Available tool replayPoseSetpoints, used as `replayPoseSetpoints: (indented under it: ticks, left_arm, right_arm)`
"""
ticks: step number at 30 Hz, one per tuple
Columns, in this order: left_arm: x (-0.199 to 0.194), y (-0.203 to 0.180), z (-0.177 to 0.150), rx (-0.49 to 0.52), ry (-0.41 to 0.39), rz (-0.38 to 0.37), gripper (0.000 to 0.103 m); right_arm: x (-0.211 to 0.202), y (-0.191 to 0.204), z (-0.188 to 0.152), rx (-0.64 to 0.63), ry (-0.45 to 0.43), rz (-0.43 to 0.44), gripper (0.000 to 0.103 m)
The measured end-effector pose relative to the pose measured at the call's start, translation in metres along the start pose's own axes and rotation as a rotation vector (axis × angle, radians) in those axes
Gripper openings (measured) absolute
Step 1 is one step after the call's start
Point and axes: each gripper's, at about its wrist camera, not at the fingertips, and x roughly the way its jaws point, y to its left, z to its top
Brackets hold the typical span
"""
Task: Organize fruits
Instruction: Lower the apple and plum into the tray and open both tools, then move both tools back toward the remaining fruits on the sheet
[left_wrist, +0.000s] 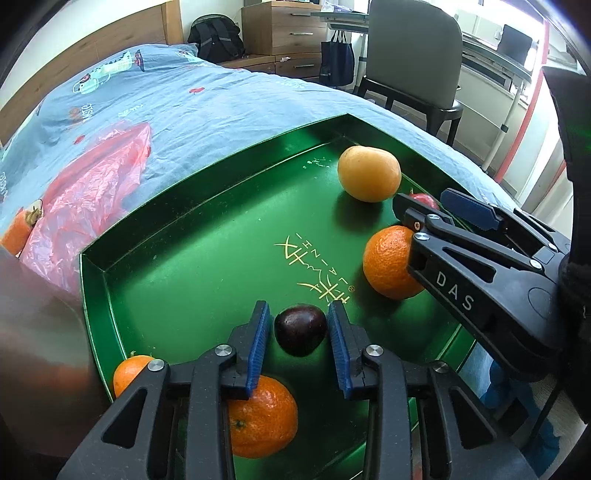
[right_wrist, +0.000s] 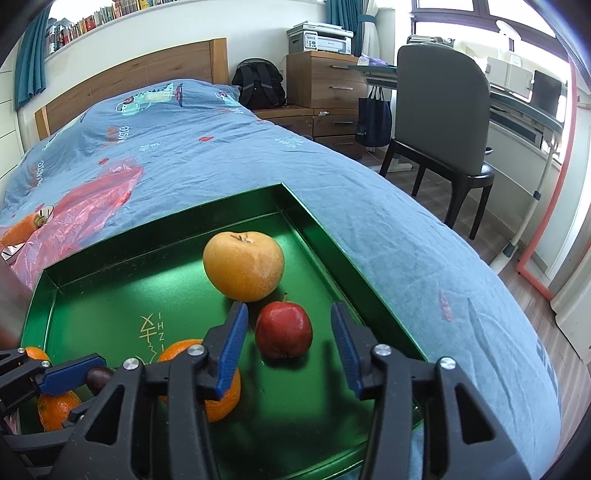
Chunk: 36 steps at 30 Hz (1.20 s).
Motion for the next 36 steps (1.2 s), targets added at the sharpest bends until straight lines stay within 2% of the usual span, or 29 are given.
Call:
replayPoseSetpoints:
  ticks: [5,10,12,13,14,18,27,33,36]
  left_arm:
    - [-0.014,0.002,-0.003,0.008,-0.036,0.012,0.037]
    - [-0.031,-0.001,-0.012,0.03,-0.073,0.004,0.041]
    - [-0.037,-0.002,-0.017,0.039,-0.086,0.001,0.042]
    - [-0.041,-0.002,-0.02,0.039,-0.092,-0.001,0.042]
    - [-0.043,-0.002,-0.022,0.038,-0.095,-0.005,0.042]
    - [-0.053,-0.004,-0.033,0.045,-0.114,-0.002,0.043]
    - [-0.086,-0.006,-0.077,0.097,-0.161,0.025,0.045]
    - [-0.113,0.003,-0.111,0.106,-0.165,0.026,0.047]
    - [-0.128,0.011,-0.134,0.125,-0.153,0.051,0.05]
  right_arm:
    - [-0.009,0.001,0.003,0.003,-0.031,0.008,0.061]
    - [-0.025,-0.001,0.008,0.022,-0.096,-0.027,0.061]
    - [-0.031,-0.006,0.01,0.046,-0.115,-0.037,0.065]
    - [-0.033,-0.008,0.011,0.056,-0.121,-0.044,0.071]
    - [-0.034,-0.01,0.011,0.067,-0.127,-0.05,0.073]
    - [-0.036,-0.012,0.011,0.081,-0.133,-0.059,0.074]
    - [-0.036,-0.01,0.013,0.065,-0.133,-0.067,0.075]
    - [-0.041,-0.004,0.012,0.053,-0.142,-0.077,0.075]
    - [-0.047,-0.004,0.009,0.066,-0.145,-0.072,0.075]
